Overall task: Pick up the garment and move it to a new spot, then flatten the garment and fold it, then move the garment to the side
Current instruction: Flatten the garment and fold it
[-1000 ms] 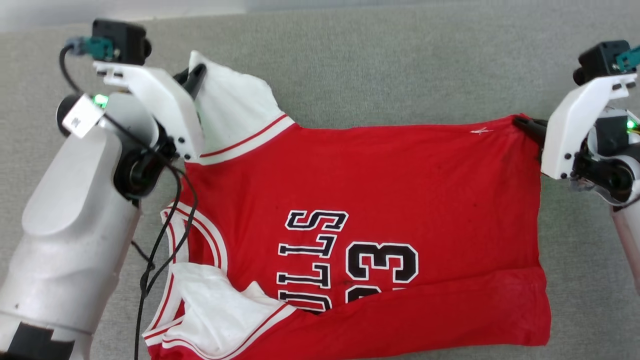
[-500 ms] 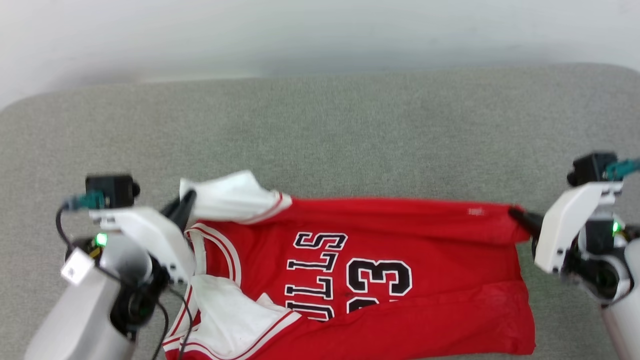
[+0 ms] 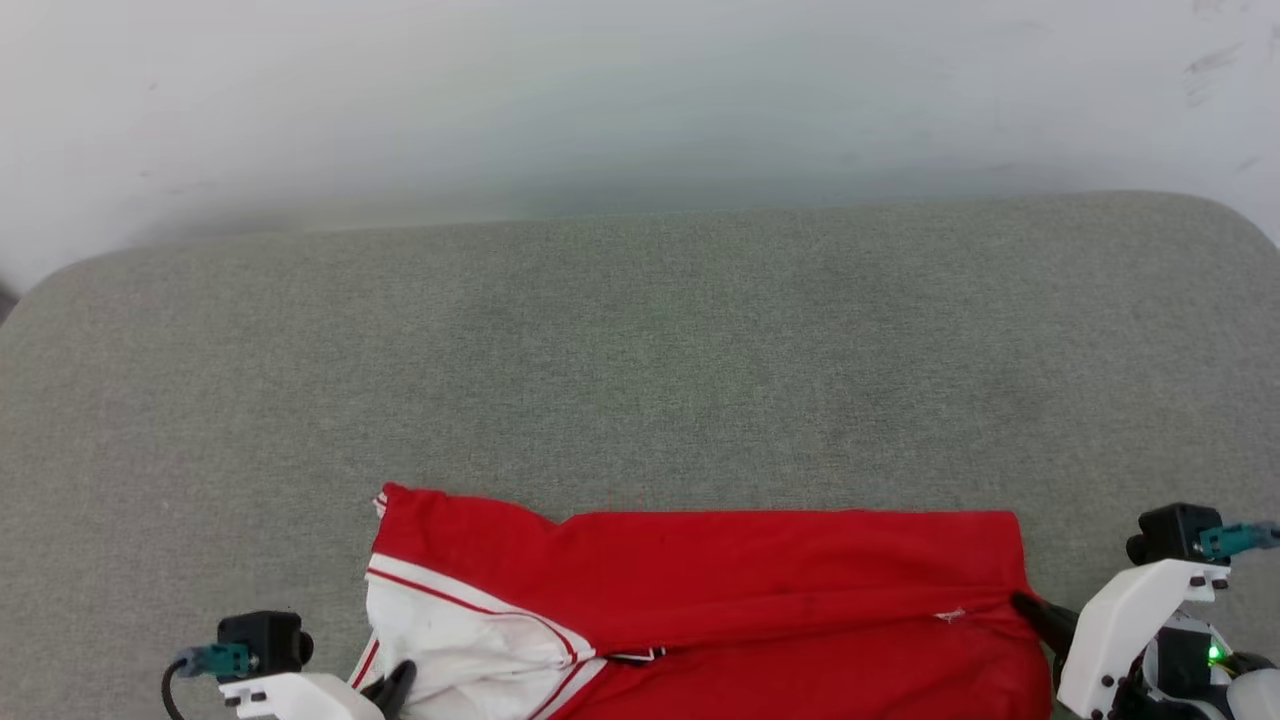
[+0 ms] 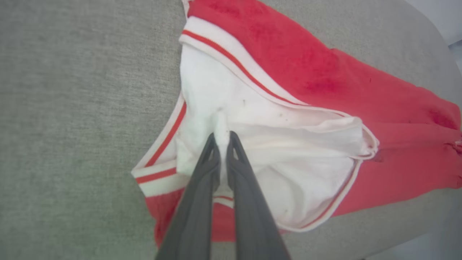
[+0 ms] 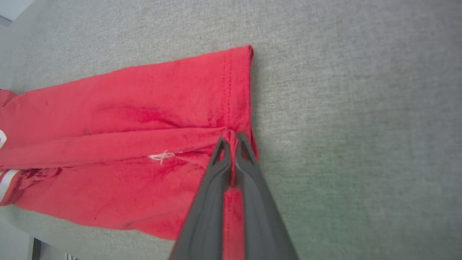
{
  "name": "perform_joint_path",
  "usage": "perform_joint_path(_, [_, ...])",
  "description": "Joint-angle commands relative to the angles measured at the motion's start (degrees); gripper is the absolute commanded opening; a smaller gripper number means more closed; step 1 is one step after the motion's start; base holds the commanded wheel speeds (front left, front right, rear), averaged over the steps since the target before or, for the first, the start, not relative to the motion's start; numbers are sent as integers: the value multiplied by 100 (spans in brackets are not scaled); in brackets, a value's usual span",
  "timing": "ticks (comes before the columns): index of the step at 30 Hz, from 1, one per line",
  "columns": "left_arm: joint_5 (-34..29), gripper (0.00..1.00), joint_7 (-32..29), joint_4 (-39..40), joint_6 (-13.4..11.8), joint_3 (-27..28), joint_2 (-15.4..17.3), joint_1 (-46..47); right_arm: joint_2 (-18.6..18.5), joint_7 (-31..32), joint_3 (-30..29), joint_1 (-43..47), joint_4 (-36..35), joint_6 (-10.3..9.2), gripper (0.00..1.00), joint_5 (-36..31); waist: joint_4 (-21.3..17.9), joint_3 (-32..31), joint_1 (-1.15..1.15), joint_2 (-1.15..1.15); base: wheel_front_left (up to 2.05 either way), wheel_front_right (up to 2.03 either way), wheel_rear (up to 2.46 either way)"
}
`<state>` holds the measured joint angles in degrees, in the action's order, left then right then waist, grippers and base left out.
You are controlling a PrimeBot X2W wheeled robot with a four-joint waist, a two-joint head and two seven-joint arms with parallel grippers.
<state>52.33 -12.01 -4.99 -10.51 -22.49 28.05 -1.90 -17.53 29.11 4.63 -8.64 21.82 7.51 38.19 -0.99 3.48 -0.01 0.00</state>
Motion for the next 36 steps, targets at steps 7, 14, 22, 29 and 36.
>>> perform_joint_path(7, [6, 100, 121, -159, 32, -95, -153, -91, 252, -129, -108, 480, -34, -4, 100, -58, -18, -32, 1, 0, 0, 0, 0])
perform_joint_path(14, [-334, 100, 789, -54, 149, -93, -260, 105, 199, -418, -260, 775, -351, -2, 100, -135, -35, -169, 1, 0, 0, 0, 0])
perform_joint_path(22, [-1093, 100, 1588, 492, -67, -212, -310, 308, 162, -130, -776, 883, -964, -3, 100, -391, -58, -290, 1, 0, 0, 0, 0])
perform_joint_path(29, [-1942, 100, 2191, 965, -579, -333, -346, 394, 116, 514, -944, 684, -1255, -3, 100, -715, 17, -198, 1, 0, 0, 0, 0])
perform_joint_path(36, [-2459, 100, 2546, 1294, -880, -343, -425, 463, 215, 926, -909, 516, -1122, -3, 100, -838, 243, 65, 1, 0, 0, 0, 0])
